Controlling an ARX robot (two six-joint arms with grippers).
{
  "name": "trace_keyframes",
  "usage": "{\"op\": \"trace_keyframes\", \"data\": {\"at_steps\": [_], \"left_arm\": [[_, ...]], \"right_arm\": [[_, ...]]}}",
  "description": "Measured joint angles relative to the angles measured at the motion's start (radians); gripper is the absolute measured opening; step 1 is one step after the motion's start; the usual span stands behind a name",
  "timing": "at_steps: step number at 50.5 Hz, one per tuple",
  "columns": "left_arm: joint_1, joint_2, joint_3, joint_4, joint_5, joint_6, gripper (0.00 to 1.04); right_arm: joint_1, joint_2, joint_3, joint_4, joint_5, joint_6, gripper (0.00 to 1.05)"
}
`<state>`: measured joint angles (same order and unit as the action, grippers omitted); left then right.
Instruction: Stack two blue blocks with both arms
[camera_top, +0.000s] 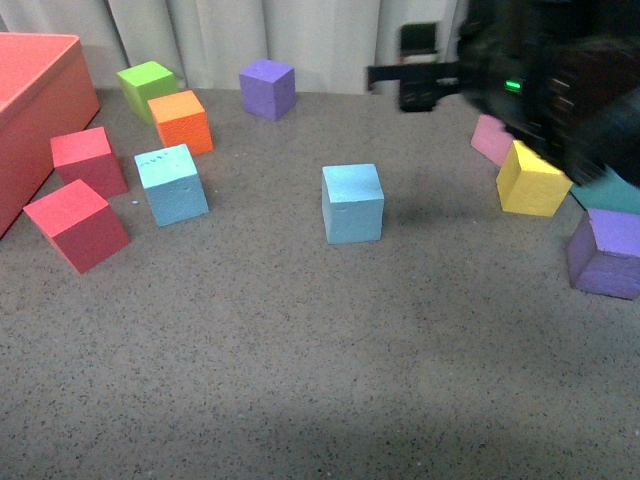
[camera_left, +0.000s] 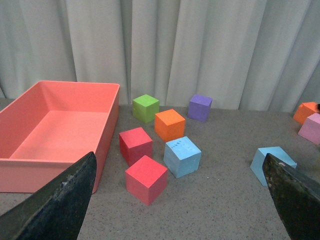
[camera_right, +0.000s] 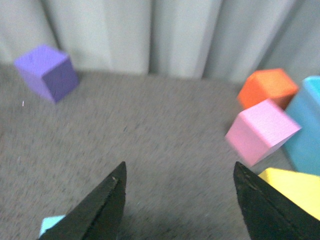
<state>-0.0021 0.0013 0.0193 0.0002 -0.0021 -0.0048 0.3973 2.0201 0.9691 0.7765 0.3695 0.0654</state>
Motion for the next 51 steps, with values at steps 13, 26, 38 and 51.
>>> {"op": "trace_keyframes", "data": {"at_steps": [13,26,38,51], "left_arm": [[0.0,0.0,0.0,0.0,0.002,0.0,0.98],[0.0,0.0,0.0,0.0,0.002,0.0,0.98],[0.0,0.0,0.0,0.0,0.002,0.0,0.98],[0.0,0.0,0.0,0.0,0.002,0.0,0.98]], "right_arm": [[-0.137,-0.337,-0.44,0.395,-0.103,-0.057,0.09],[-0.218,-0.553,-0.679,0.393,-0.196,-0.064,0.01],[-0.273,-0.726,-0.8,0.329,-0.246,-0.064,0.01],[-0.336,-0.966,-0.896,0.185,-0.318,-0.064,0.01]]}}
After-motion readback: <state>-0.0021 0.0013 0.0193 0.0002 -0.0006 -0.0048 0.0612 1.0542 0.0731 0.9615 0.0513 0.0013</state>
